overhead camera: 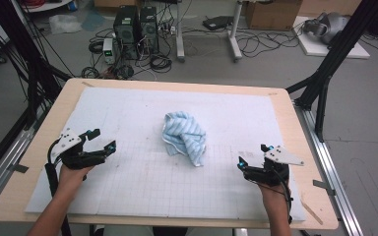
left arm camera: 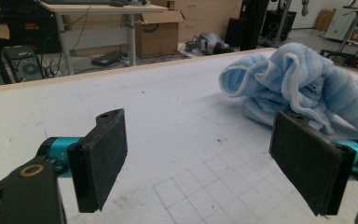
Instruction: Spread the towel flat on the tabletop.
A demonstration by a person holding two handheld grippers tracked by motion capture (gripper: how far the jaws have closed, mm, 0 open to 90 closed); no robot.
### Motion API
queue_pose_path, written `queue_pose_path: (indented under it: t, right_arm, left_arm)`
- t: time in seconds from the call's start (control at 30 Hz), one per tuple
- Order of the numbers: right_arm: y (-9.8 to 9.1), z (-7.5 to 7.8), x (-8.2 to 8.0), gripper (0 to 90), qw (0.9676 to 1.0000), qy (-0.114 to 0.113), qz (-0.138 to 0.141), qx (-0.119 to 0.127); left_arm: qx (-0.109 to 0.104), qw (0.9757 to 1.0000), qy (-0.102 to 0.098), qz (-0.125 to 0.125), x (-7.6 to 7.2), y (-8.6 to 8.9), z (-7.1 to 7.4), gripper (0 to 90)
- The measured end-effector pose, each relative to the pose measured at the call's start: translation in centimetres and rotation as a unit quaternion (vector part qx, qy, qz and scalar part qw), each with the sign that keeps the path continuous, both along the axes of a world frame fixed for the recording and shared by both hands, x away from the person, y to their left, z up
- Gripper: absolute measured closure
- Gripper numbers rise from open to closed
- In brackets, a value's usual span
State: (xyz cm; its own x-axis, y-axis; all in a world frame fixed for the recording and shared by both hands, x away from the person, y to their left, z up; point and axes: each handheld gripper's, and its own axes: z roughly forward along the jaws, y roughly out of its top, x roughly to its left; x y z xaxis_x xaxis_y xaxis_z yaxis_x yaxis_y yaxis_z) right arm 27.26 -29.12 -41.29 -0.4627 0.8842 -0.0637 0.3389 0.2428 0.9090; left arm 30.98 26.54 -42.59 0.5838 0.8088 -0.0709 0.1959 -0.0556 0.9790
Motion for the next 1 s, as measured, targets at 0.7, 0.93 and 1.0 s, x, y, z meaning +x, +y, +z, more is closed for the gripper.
queue_pose_path:
  t: [0.7,0.93,1.0]
  right_arm:
    - [1.3,-0.1,1.0,9.9,0.9994,0.013,0.03,0.015]
    - [2.8,0.1,1.4,9.9,0.998,0.018,0.057,0.023]
    - [3.3,0.3,1.7,9.9,0.9974,0.017,0.064,0.027]
  left_arm:
    - [0.001,1.0,0.005,0.002,-0.3,0.6,-0.3,19.5]
    - [0.006,0.9999,0.009,-0.002,-0.8,0.6,-0.5,19.7]
    - [0.006,0.9999,0.009,-0.001,-0.9,0.6,-0.5,19.5]
